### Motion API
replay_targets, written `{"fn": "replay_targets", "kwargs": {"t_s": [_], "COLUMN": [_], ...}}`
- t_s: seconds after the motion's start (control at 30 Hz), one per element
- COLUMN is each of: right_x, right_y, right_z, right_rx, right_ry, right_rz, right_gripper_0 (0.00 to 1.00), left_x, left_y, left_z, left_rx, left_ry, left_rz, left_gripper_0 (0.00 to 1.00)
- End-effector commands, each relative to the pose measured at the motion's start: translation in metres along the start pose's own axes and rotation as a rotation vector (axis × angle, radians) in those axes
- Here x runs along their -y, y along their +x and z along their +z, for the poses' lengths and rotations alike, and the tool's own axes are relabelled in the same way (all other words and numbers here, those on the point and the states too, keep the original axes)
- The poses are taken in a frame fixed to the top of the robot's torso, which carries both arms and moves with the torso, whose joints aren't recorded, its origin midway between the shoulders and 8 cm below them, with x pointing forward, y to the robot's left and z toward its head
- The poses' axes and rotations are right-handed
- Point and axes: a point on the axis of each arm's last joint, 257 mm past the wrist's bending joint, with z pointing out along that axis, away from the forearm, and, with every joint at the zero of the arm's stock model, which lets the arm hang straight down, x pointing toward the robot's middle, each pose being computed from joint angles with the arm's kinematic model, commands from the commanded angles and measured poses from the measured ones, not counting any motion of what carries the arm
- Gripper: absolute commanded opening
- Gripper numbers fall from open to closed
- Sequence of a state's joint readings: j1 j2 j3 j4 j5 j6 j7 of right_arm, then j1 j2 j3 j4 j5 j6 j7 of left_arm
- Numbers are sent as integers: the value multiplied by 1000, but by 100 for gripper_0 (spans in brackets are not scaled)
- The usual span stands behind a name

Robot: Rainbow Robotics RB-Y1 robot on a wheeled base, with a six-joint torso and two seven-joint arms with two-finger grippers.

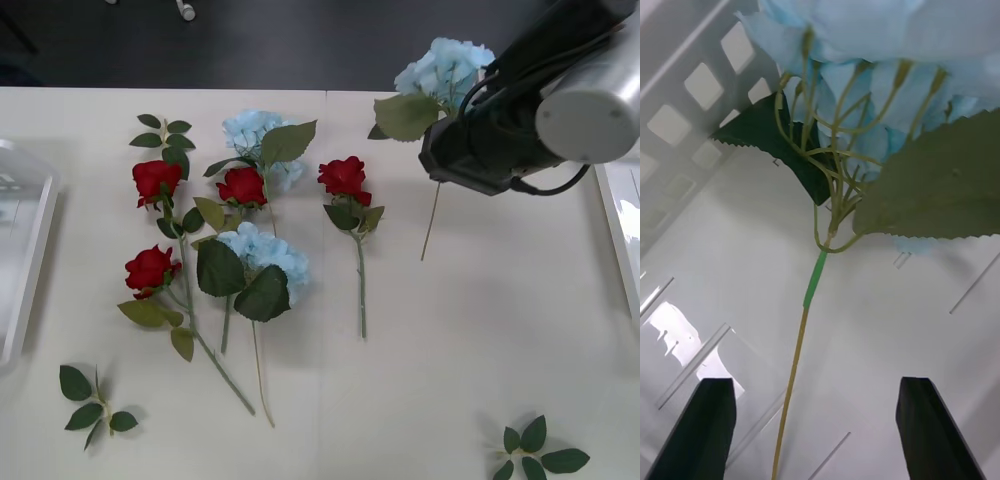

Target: Put the red flowers into the right box and the blue flowers into the left box

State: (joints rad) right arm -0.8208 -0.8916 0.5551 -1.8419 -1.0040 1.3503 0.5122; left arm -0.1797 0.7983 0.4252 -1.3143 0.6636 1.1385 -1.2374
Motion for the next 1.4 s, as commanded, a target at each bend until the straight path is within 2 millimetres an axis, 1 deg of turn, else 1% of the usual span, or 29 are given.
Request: {"fn": "replay_targets", "kwargs": {"t_s": [0.03, 0.07, 0.1, 0.13, 0.2, 0.23, 0.27, 0.3, 0.33, 0.47, 0.53, 0.63, 0.67, 0.7, 0.73, 0.83, 0.9, 0.97, 1.07, 1.17, 1.23, 1.33, 1.37, 1.4], "right_x": [-10, -12, -12, -13, -16, -17, -20, -21, -24, -34, -40, -46, -47, -49, -51, -58, -60, -63, -74, -88, -101, -127, -134, -146], "right_y": [-16, -21, -22, -23, -28, -28, -29, -29, -30, -25, -22, -15, -16, -13, -7, 1, 9, 17, 34, 42, 47, 54, 55, 59], "right_z": [-38, -49, -53, -60, -75, -79, -90, -95, -105, -139, -153, -168, -171, -175, -180, -188, -189, -186, -174, -156, -141, -125, -123, -115], "right_rx": [40, 53, 58, 65, 88, 93, 104, 109, 123, 162, 190, 251, 273, 303, 331, 428, 505, 553, 595, 604, 601, 595, 597, 599], "right_ry": [-70, -92, -100, -114, -140, -148, -169, -177, -200, -272, -325, -421, -439, -476, -531, -668, -757, -814, -893, -924, -939, -971, -976, -978], "right_rz": [-147, -179, -198, -243, -334, -357, -413, -433, -473, -639, -730, -872, -901, -949, -989, -1065, -1129, -1171, -1213, -1164, -1117, -1036, -1025, -1006], "right_gripper_0": [0, 0, 0, 0, 0, 0, 0, 0, 0, 0, 0, 0, 0, 0, 0, 0, 0, 0, 0, 0, 0, 0, 0, 0], "left_x": [24, 36, 41, 51, 68, 73, 86, 91, 102, 139, 155, 177, 181, 190, 198, 214, 227, 235, 245, 255, 260, 265, 265, 265], "left_y": [-24, -17, -15, -8, 3, 7, 15, 19, 26, 48, 61, 82, 88, 96, 105, 124, 136, 144, 160, 172, 181, 194, 196, 203], "left_z": [-48, -60, -65, -73, -86, -89, -98, -101, -107, -130, -141, -161, -165, -173, -181, -196, -208, -214, -220, -228, -235, -244, -245, -248], "left_rx": [47, 43, 43, 35, 19, 13, -7, -17, -35, -80, -98, -130, -137, -144, -146, -141, -107, -69, -3, 74, 124, 183, 196, 215], "left_ry": [24, 36, 41, 57, 98, 110, 148, 163, 200, 351, 429, 589, 627, 690, 755, 878, 975, 1034, 1113, 1186, 1242, 1311, 1321, 1347], "left_rz": [159, 203, 222, 251, 286, 293, 309, 317, 324, 340, 391, 425, 433, 455, 480, 559, 636, 711, 864, 981, 1037, 1120, 1139, 1178], "left_gripper_0": [100, 100, 100, 100, 100, 100, 100, 100, 100, 100, 100, 100, 100, 100, 100, 100, 100, 100, 100, 100, 100, 100, 100, 100]}}
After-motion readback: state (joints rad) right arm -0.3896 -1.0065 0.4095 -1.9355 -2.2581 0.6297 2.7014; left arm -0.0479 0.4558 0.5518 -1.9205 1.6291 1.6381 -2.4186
